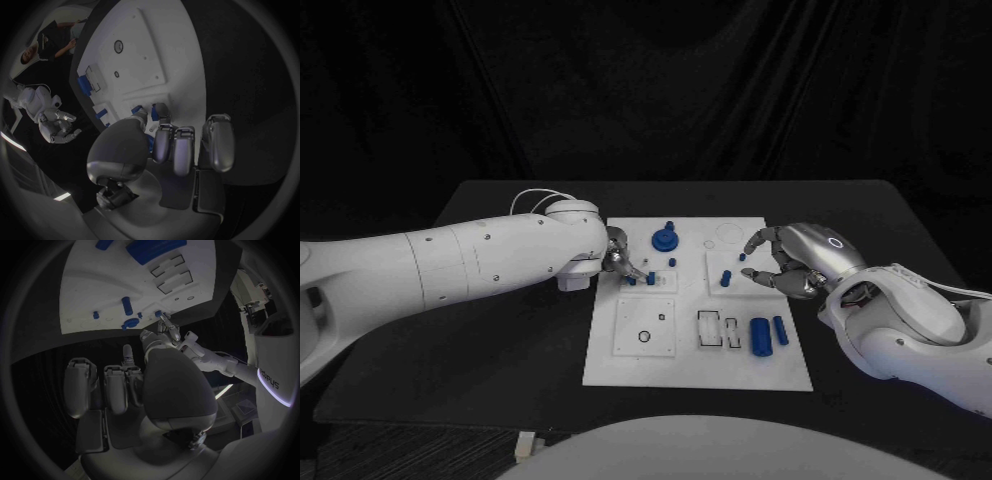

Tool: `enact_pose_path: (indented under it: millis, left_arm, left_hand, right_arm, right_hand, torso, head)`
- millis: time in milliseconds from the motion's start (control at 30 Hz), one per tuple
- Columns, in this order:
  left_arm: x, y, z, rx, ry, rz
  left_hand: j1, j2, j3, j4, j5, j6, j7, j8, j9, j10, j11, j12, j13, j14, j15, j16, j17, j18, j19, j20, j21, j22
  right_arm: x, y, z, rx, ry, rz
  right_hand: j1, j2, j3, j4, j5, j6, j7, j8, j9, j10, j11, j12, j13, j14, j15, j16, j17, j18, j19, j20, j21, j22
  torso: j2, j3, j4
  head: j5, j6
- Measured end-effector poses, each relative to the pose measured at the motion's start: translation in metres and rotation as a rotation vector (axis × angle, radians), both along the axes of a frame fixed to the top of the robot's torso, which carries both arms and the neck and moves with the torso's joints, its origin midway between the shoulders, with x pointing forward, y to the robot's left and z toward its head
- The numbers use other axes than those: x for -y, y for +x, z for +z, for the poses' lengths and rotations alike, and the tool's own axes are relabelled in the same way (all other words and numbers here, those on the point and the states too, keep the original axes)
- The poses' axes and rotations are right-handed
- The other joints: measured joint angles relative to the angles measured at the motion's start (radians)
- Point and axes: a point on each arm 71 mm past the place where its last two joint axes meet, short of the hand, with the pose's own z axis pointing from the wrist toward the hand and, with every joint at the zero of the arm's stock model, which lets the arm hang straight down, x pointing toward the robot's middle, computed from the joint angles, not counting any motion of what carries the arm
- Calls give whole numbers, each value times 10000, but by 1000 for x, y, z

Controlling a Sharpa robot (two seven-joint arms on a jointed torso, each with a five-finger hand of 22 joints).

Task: Assemble the parts on the task board

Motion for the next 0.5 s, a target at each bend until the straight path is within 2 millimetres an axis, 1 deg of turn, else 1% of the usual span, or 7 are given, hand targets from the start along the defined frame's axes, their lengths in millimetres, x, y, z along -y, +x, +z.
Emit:
enact_pose_path:
  millis: [100,200,233,333,433,467,500]
  left_arm:
    - [0,0,0,-6,0,-1]
    - [0,0,-1,-11,1,-2]
    - [0,0,-1,-12,1,-4]
    - [0,-1,-2,-37,1,-14]
    - [0,-2,-2,-43,-11,-21]
    - [0,-2,-2,-41,-17,-23]
    - [1,-2,-2,-39,-27,-29]
  left_hand:
    - [85,86,-124,-5,77,-89,-57,394,422,18,-19,0,0,-35,-41,0,0,-1,0,1,0,0]
    - [114,114,-188,0,112,-106,-74,965,850,-12,-49,0,0,-1,-76,0,0,-1,0,0,0,0]
    - [159,159,-204,-15,141,34,-87,1327,1046,-12,-49,0,0,-1,-76,0,0,-1,19,-18,0,0]
    - [199,199,-256,-13,233,300,-100,1961,1385,11,-73,0,0,0,-76,0,0,-1,14,-54,0,0]
    - [211,211,-313,-13,316,621,-110,2707,1483,24,-86,0,0,0,-76,0,0,-2,-3,-71,0,0]
    - [256,256,-313,-13,338,755,-130,3023,1489,15,-95,0,0,-1,-75,0,0,-2,-2,-71,0,0]
    - [256,256,-313,-13,380,813,-125,3182,1489,-9,-118,0,0,0,-75,0,0,-1,-2,-70,0,0]
  right_arm:
    - [0,0,0,-2,-1,0]
    - [0,0,0,-5,-4,-1]
    - [0,0,0,-5,-4,0]
    - [0,0,0,-7,-5,0]
    - [0,0,-1,-9,-8,-3]
    - [0,0,-1,-10,-9,-3]
    - [0,0,-1,-10,-10,-4]
  right_hand:
    - [0,0,0,0,0,0,0,0,0,0,0,0,0,0,0,0,0,0,0,0,0,0]
    - [0,0,0,0,0,0,0,0,1,0,0,0,0,0,0,0,0,0,0,0,0,0]
    - [18,18,0,0,29,0,0,0,1,0,0,0,0,0,0,-15,0,0,0,0,0,0]
    - [44,44,0,0,43,0,0,0,1,0,0,0,0,0,0,-45,0,1,0,0,0,0]
    - [54,54,0,0,43,0,0,0,1,0,0,0,0,0,0,-45,0,0,0,0,0,0]
    - [54,54,0,0,43,0,0,0,1,0,0,0,0,0,0,-45,0,0,0,0,0,0]
    - [54,54,0,0,43,0,0,0,1,0,0,0,3,0,0,-45,0,0,0,0,0,0]
  torso:
    - [0,-1,-2]
    - [0,-1,-2]
    - [0,-1,-2]
    - [0,-1,-2]
    - [0,-1,-2]
    - [0,-1,-2]
    - [-1,-1,-2]
  head:
    - [8,0]
    - [10,0]
    - [10,0]
    - [12,0]
    - [16,0]
    - [17,0]
    - [17,0]
